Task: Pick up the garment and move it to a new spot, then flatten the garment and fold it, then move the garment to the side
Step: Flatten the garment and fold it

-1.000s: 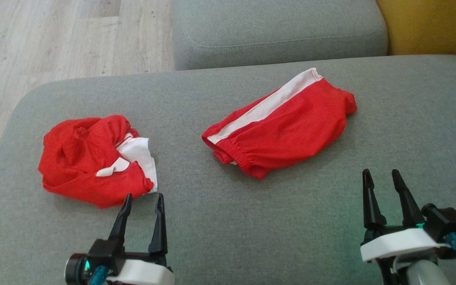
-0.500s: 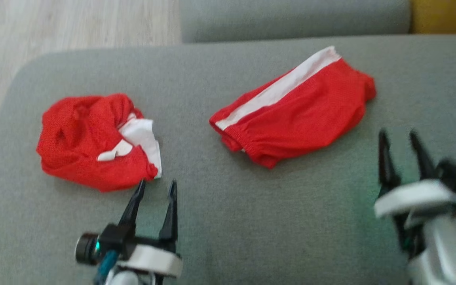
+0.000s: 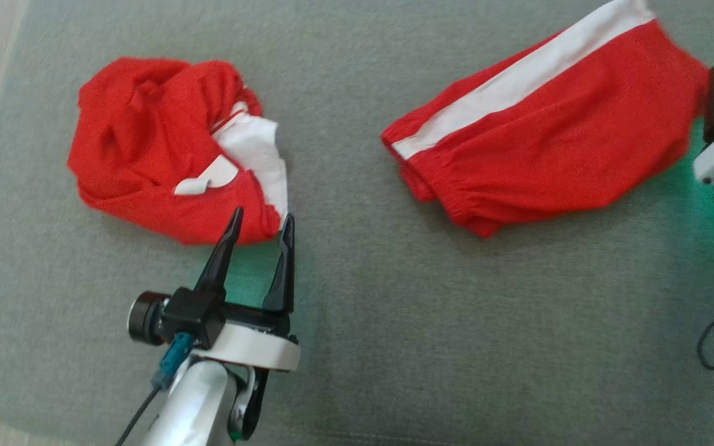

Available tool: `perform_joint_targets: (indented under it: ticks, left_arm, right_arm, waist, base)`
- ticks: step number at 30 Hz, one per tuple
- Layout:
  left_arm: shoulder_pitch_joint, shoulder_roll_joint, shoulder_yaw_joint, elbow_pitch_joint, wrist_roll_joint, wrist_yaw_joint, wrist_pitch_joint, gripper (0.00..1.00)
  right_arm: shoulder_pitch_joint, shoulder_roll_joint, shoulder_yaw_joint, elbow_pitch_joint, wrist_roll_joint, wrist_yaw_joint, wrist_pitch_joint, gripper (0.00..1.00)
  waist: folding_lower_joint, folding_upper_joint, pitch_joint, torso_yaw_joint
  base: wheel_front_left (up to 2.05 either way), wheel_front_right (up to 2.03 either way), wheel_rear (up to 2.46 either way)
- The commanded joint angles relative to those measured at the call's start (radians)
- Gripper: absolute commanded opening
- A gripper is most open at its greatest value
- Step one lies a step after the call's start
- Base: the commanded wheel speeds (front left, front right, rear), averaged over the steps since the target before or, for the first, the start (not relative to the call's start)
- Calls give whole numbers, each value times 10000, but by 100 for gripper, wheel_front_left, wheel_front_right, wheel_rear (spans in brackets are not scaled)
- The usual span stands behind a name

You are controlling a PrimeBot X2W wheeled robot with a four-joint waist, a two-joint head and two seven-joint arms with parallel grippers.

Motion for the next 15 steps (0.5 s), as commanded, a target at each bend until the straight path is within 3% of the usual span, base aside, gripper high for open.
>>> perform_joint_targets:
  ticks: [1,5,15]
  left_arm:
    - [-357,-15,290,-252,110,-54,-97,100]
    - [-540,-67,271,-151,105,-102,-97,100]
    - [-669,-105,374,-175,20,-90,-97,100]
  right_arm:
    - [-535,-307,-8,232,-236,-7,100,100]
    - [-1211,-552,27,1531,-502,-7,467,100]
    - [-1825,-728,1682,3300,-17,-7,1528,100]
  waist:
    - [-4,0,426,415]
    - [-4,0,634,593]
    - [-4,0,858,662]
  base:
    - [0,0,0]
    - [0,0,0]
    - [0,0,0]
